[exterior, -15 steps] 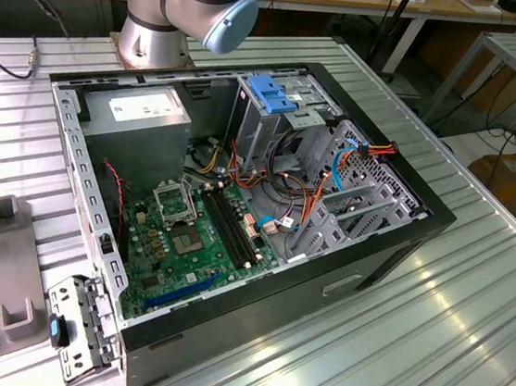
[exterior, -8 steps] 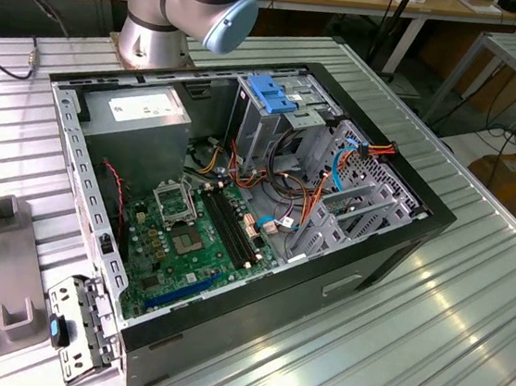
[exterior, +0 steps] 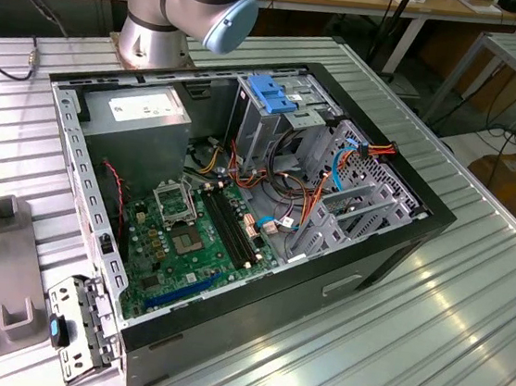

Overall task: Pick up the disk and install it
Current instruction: 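Pick up the disk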

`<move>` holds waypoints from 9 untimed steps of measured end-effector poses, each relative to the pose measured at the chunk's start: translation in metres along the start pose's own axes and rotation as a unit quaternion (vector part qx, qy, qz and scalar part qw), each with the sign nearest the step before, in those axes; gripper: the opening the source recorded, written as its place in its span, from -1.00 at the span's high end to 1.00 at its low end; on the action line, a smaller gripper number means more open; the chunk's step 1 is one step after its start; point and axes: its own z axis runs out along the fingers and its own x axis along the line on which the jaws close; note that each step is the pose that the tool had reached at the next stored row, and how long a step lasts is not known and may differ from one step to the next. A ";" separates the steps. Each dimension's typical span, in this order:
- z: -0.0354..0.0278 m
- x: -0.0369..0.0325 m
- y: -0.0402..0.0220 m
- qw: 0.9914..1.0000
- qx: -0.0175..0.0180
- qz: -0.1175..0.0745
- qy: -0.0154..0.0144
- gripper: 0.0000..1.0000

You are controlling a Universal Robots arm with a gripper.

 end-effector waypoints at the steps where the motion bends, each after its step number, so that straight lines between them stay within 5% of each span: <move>1: 0.0006 0.0000 0.0000 1.000 0.000 -0.009 0.001 0.66; 6: 0.0033 0.0001 -0.0001 0.999 0.003 -0.054 0.004 0.17; 9: 0.0054 0.0001 -0.0003 0.996 0.004 -0.085 0.006 -0.07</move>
